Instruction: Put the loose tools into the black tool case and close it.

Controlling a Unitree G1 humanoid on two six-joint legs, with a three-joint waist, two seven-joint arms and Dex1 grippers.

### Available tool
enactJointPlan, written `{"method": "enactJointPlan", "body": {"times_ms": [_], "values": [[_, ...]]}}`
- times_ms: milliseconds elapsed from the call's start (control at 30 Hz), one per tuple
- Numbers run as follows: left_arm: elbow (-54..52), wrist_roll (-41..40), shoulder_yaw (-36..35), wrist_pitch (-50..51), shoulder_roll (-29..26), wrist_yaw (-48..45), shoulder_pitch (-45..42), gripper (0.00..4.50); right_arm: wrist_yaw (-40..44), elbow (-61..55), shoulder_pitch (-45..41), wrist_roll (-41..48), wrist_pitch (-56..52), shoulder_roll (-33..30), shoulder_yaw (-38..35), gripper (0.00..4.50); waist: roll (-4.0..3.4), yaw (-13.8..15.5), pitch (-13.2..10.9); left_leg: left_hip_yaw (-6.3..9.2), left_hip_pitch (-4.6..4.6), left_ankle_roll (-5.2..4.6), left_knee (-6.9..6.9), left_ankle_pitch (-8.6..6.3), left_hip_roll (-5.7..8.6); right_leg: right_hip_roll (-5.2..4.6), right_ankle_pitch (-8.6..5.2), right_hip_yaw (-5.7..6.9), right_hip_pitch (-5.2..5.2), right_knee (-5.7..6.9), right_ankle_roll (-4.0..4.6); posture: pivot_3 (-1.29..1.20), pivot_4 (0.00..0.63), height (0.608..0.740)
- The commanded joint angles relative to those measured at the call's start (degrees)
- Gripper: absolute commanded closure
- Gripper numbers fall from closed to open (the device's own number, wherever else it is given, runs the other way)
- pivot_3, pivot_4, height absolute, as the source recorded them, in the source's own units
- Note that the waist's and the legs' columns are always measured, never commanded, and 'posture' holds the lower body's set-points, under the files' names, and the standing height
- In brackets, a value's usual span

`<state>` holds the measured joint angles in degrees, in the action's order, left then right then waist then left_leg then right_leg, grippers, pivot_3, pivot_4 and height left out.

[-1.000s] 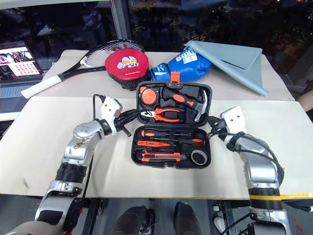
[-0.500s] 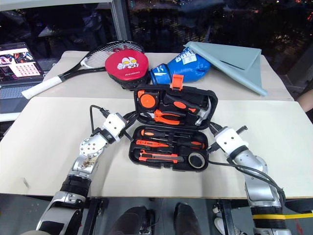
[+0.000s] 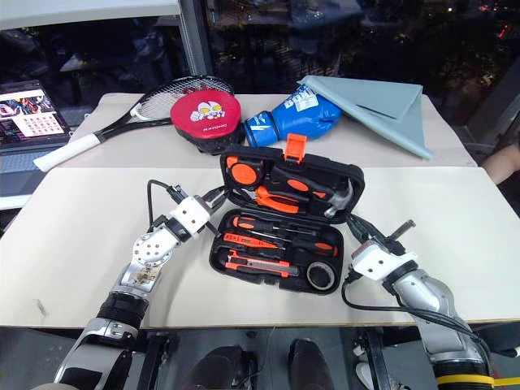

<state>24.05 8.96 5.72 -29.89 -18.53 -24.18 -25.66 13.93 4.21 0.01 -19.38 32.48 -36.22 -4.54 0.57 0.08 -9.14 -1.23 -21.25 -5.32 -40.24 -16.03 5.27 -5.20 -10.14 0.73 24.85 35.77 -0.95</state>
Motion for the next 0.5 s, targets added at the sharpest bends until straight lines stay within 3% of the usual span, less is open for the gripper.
{"method": "enactJointPlan", "body": {"times_ms": [33,400,433,500], "values": [[0.42,-0.38,-0.72,-0.62,-0.75,1.32,-0.01,4.46,0.62,-0.59,0.39,-2.32,4.43,-1.57,2.77,4.5,0.0,0.04,0.01,0.0,0.01,0.02,0.05,0.01,0.0,0.0,0.0,-0.01,0.0,-0.02,0.01,0.0,0.15,0.732],[-3.65,-3.26,-2.59,-0.89,-6.56,-1.33,6.19,0.35,0.69,-5.31,8.48,-2.46,11.34,-8.38,-0.1,0.74,0.21,-0.17,0.06,-0.15,0.02,0.08,0.37,0.04,-0.04,-0.02,-0.06,-0.09,0.14,-0.12,0.06,0.0,0.15,0.732],[-4.36,-3.6,-3.23,-0.62,-7.54,-1.43,7.49,0.07,1.37,-6.25,10.25,-1.29,11.61,-9.57,-1.38,0.47,0.26,-0.08,0.09,-0.15,0.03,0.08,0.38,0.03,-0.05,-0.03,-0.06,-0.08,0.12,-0.14,0.05,0.0,0.15,0.732],[-5.24,-4.14,-4.56,-0.06,-9.26,-1.49,9.74,0.0,2.69,-7.39,13.3,1.67,11.78,-11.74,-4.09,0.02,0.24,0.06,0.11,-0.14,0.09,0.06,0.38,0.0,-0.07,-0.04,-0.07,-0.06,0.02,-0.28,0.05,0.0,0.15,0.732]]}}
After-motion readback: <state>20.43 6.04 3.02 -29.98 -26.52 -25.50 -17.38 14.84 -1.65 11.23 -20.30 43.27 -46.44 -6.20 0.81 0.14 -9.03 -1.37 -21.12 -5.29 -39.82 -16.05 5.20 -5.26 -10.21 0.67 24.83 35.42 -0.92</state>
